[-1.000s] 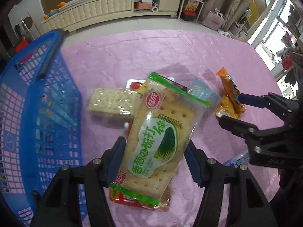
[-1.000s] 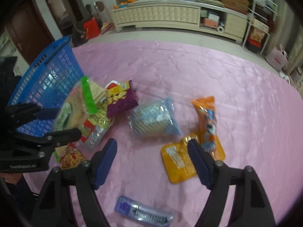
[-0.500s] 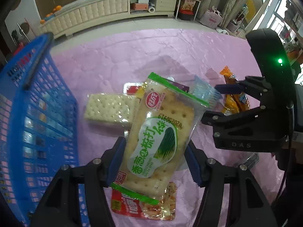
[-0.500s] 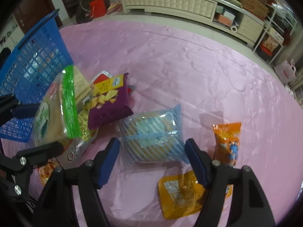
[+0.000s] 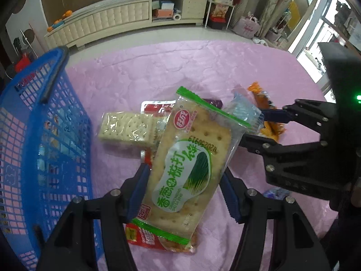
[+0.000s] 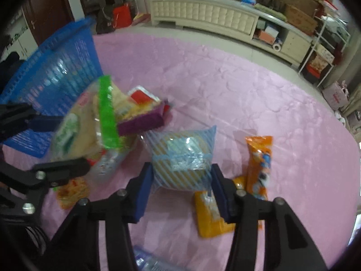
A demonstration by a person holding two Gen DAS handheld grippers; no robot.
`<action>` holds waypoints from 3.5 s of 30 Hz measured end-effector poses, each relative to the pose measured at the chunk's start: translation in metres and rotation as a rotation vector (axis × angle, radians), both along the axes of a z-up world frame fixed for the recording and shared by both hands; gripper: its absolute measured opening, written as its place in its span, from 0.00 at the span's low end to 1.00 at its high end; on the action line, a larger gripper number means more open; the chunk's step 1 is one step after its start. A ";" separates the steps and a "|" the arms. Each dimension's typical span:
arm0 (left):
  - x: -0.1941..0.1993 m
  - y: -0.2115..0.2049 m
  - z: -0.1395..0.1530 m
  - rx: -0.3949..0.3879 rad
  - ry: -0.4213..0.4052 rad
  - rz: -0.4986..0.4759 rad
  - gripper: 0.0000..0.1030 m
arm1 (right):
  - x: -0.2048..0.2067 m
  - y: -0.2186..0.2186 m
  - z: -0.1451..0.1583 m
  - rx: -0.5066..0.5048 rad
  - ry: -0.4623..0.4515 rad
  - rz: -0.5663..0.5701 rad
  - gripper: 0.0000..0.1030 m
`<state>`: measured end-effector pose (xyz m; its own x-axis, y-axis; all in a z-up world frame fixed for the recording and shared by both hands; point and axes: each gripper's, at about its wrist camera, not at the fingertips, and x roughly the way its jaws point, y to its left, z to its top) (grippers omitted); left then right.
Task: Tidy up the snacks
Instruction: 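Lift the cracker pack with the left tool while the right grasps a light-blue bag, then carry both held snacks over the blue basket and open both tools, then withdraw both tools from the basket toward the remaining snacks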
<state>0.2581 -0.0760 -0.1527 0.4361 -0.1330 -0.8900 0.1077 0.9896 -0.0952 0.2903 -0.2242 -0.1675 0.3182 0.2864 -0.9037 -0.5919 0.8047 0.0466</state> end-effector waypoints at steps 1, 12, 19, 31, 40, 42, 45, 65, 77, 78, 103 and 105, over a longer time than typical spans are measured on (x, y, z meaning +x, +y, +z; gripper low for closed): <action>-0.005 -0.001 0.005 -0.002 -0.008 -0.002 0.58 | -0.007 -0.002 0.007 0.005 -0.005 -0.007 0.53; -0.065 -0.009 0.078 -0.027 -0.154 -0.036 0.58 | -0.072 -0.016 0.097 0.074 -0.102 -0.098 0.53; -0.099 0.022 0.116 -0.028 -0.235 -0.013 0.58 | -0.089 0.004 0.148 0.131 -0.182 -0.088 0.54; -0.127 0.106 0.150 0.023 -0.297 0.079 0.58 | -0.102 0.090 0.176 0.196 -0.219 0.016 0.54; -0.127 0.162 0.141 0.001 -0.277 0.178 0.58 | -0.087 0.157 0.158 0.178 -0.169 0.102 0.54; -0.124 0.171 0.134 -0.007 -0.267 0.192 0.58 | -0.083 0.171 0.151 0.171 -0.150 0.119 0.54; -0.120 0.188 0.124 -0.022 -0.252 0.214 0.58 | -0.077 0.189 0.138 0.143 -0.129 0.143 0.54; -0.100 0.213 0.087 -0.083 -0.177 0.241 0.58 | -0.054 0.229 0.090 0.025 -0.060 0.093 0.86; -0.094 0.196 0.093 -0.084 -0.170 0.196 0.58 | -0.052 0.191 0.099 0.045 -0.065 -0.058 0.92; -0.092 0.193 0.092 -0.084 -0.168 0.189 0.58 | -0.051 0.186 0.098 0.048 -0.063 -0.073 0.92; -0.079 0.168 0.081 -0.051 -0.139 0.124 0.69 | -0.052 0.149 0.095 0.066 -0.069 -0.145 0.92; -0.087 0.165 0.089 -0.051 -0.160 0.117 0.69 | -0.058 0.145 0.102 0.083 -0.079 -0.149 0.92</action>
<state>0.1709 0.0890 -0.0635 0.5865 -0.1162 -0.8016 0.0103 0.9906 -0.1361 0.2320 -0.0789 -0.0650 0.4313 0.3032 -0.8498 -0.4710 0.8790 0.0745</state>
